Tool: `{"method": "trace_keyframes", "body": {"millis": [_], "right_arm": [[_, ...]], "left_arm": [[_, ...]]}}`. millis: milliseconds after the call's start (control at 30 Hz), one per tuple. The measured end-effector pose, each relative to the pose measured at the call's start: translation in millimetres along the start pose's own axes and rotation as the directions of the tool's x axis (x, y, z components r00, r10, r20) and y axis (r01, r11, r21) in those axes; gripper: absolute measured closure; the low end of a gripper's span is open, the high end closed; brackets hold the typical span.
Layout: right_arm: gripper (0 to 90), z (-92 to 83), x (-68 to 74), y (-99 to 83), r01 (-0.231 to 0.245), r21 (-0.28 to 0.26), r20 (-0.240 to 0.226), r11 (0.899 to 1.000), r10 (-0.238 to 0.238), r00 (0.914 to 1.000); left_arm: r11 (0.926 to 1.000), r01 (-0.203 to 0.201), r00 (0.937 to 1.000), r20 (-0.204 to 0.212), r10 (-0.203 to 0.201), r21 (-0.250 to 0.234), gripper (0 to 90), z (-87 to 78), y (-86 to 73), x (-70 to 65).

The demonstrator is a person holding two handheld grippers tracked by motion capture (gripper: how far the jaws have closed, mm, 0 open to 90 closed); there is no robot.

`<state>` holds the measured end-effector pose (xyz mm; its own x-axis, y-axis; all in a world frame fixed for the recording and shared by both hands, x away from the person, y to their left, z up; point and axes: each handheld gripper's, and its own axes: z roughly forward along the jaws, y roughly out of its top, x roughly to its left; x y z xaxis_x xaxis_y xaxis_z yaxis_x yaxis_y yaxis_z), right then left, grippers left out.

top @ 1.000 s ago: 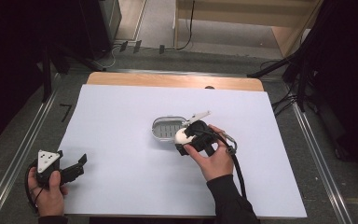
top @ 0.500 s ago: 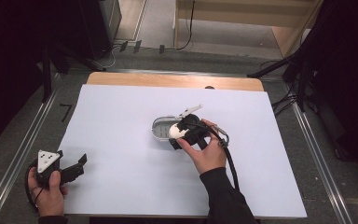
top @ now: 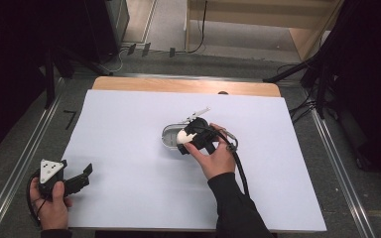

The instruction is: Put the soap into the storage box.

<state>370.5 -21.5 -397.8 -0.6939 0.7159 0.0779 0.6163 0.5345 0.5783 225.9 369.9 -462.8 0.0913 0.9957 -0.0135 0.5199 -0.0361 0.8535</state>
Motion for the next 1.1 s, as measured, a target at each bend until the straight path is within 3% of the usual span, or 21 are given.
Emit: {"method": "trace_keyframes", "body": {"millis": [600,1100], "right_arm": [[25.1,18.6,-4.0,12.5,-0.036,0.035,0.003,0.999,0.036,0.9994],[24.9,34.2,-3.8,11.3,-0.067,0.058,0.031,0.996,0.065,0.9974]], "left_arm": [[1.0,-0.002,1.0,0.0,0.002,0.001,13.9,0.1,0.0,0.0],[1.0,0.0,1.0,0.001,0.0,0.0,13.9,0.2,0.1,0.2]]}}
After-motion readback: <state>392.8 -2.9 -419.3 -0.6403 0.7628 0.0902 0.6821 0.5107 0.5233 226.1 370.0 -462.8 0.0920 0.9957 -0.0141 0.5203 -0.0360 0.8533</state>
